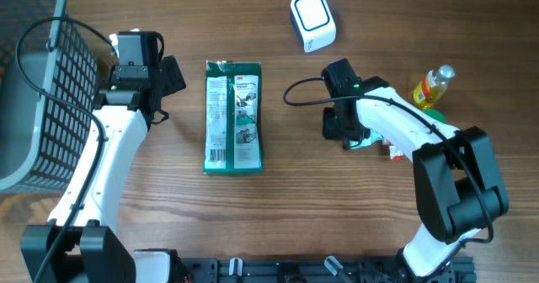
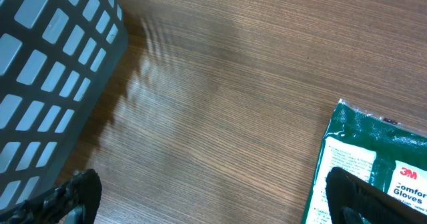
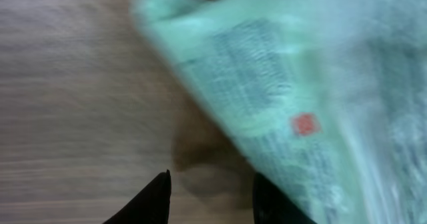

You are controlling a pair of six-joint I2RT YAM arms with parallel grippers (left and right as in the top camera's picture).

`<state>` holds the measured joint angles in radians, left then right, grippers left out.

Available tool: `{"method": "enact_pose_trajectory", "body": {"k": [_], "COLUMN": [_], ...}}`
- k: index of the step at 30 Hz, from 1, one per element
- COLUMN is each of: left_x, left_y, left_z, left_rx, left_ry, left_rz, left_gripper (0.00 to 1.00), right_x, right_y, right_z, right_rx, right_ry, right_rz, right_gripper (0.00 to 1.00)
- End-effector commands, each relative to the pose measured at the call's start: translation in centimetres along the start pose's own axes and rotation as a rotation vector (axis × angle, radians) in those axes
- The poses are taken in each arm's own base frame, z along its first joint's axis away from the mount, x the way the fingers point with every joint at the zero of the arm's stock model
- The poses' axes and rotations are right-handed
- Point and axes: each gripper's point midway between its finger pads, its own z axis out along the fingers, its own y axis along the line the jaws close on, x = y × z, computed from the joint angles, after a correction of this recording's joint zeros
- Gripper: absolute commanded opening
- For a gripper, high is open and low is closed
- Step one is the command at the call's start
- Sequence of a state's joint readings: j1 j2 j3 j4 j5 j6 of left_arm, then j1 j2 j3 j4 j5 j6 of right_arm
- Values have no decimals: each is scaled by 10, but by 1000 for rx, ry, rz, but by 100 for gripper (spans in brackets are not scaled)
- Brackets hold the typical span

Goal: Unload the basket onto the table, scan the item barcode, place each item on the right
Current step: 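Move the right gripper left onto the green gloves pack's right edge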

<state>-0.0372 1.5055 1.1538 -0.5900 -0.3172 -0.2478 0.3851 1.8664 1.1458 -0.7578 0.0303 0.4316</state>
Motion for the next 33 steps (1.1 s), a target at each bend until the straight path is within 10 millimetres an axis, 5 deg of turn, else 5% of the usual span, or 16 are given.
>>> {"method": "enact_pose_trajectory", "body": {"k": [1,6,13,24,26,27,33], "left_x": [-6,-6,-6,-6,-6,-6,-6], "left_y": [2,2,2,2,2,2,2], "left_z": [-2,-2,-2,-2,-2,-2,-2], "left_rx": [-8,-8,-8,-8,-8,-8,-8], "left_ry": [-16,-16,-16,-16,-16,-16,-16], "left_rz": [0,0,0,0,0,0,0], "left_gripper": [100,100,100,100,100,100,100], "right_x": [-7,-10,-14,-7,-7,-7,-7], "right_y": [44,109,181,198,198,198,198], "right_z": [-9,-25,-46,-47,-47,-47,-47], "right_rx": [-202,-445,-562,-520,-519,-520,-520], "right_ry": [-2,-55,-226,-278,-277,-277,-278], "right_rz": [-86,-178,-317,-341,-341,-340,-340], "right_gripper": [40,38,43,63,79,100,100]}}
